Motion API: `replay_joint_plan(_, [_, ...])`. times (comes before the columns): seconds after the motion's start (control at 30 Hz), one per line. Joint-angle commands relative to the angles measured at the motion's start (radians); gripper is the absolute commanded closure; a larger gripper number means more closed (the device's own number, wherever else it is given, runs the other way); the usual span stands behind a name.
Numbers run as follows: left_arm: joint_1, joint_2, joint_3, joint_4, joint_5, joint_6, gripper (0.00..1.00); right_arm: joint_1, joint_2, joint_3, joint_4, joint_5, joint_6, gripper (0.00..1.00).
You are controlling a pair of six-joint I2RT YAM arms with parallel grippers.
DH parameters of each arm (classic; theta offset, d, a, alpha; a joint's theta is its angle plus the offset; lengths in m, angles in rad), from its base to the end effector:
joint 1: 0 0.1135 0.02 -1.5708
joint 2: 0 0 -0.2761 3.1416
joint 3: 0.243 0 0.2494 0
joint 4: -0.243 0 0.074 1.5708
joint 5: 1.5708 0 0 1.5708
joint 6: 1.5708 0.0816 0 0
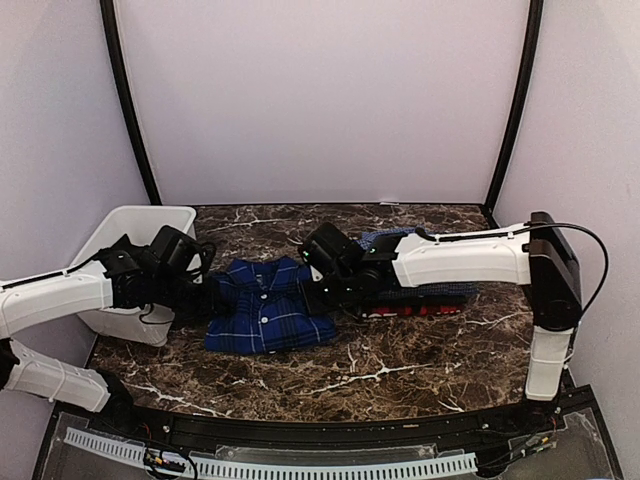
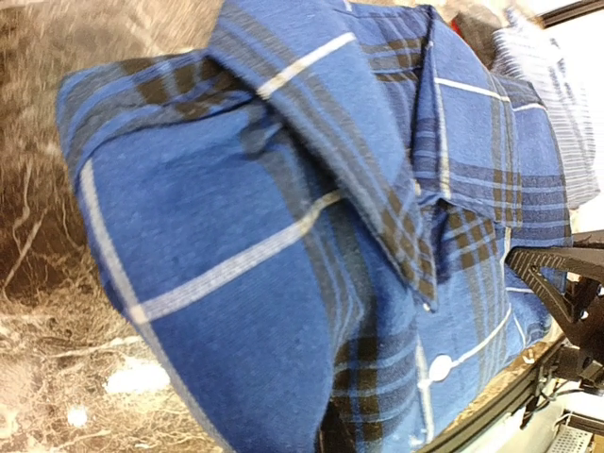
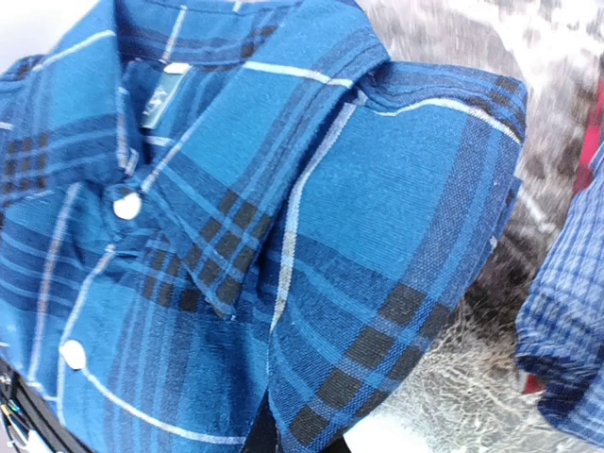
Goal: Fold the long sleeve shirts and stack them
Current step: Pick up the square-folded shirt from the center of the board, then place the square-folded shirt on the square-folded shirt.
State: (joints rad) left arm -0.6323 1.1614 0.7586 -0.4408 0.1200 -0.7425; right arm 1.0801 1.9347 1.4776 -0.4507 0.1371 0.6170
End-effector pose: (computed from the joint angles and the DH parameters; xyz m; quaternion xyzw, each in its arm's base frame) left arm 0.2035 -0.1612 0.2113 -0.0301 0.9327 -0.2686 0.2388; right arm 0.2253 0.3981 0.1965 -0.1948 0.9233 0.2008 0.2632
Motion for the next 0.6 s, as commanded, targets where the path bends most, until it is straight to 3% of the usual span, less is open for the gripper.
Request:
replay_joint_plan(0.0, [-0.003, -0.038, 0.1, -0.035, 0.019, 0.036, 1.0, 0.012, -0.059, 0.09, -0.016, 0.035, -0.049, 1.0])
replay_joint_plan(0.3, [-0.003, -0.002, 0.256, -0.05, 0.032, 0.062, 1.0, -0.037, -0.119, 0.147, -0.041, 0.045, -0.11, 1.0])
replay_joint_plan(0.57, [-0.041, 0.152, 0.412, 0.026, 0.049, 0.055, 1.0, -0.135, -0.231, 0.083, -0.036, 0.057, -0.166, 1.0])
